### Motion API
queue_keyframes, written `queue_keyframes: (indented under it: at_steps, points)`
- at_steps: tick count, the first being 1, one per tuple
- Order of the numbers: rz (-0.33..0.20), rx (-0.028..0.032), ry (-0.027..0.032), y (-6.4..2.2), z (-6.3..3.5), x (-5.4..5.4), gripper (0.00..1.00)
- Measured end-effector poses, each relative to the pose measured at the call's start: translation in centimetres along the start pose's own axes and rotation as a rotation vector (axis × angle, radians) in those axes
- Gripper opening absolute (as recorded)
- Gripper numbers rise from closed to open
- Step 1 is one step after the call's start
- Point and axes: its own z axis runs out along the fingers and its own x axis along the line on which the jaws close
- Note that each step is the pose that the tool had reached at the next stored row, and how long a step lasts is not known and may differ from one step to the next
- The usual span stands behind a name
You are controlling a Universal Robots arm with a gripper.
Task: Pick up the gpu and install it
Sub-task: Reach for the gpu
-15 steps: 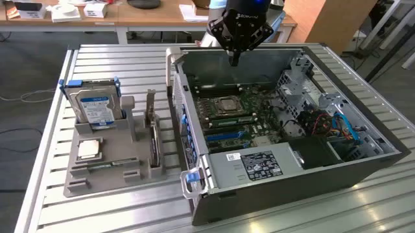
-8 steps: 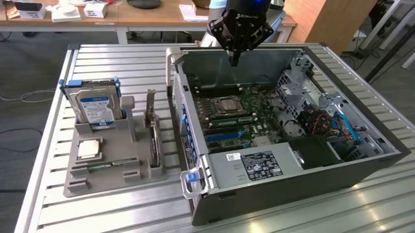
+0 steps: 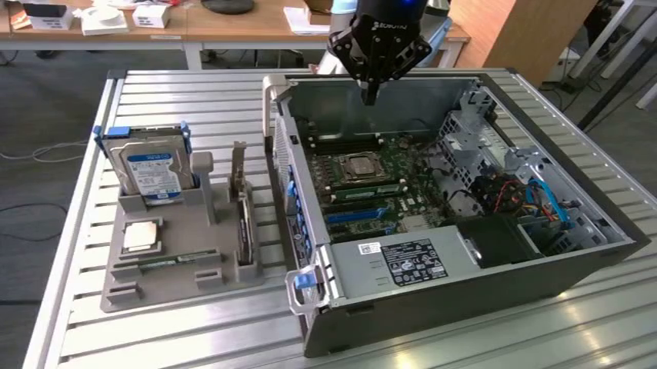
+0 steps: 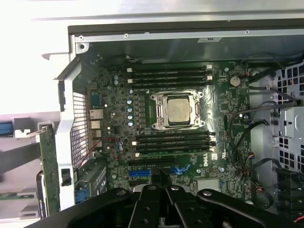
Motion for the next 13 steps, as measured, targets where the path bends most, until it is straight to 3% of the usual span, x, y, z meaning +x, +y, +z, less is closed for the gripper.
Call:
queue_keyframes:
  at_steps: [13]
  points:
    - [0.000,-0.0001,0.0000,-0.29,0.09,3.7,0.11]
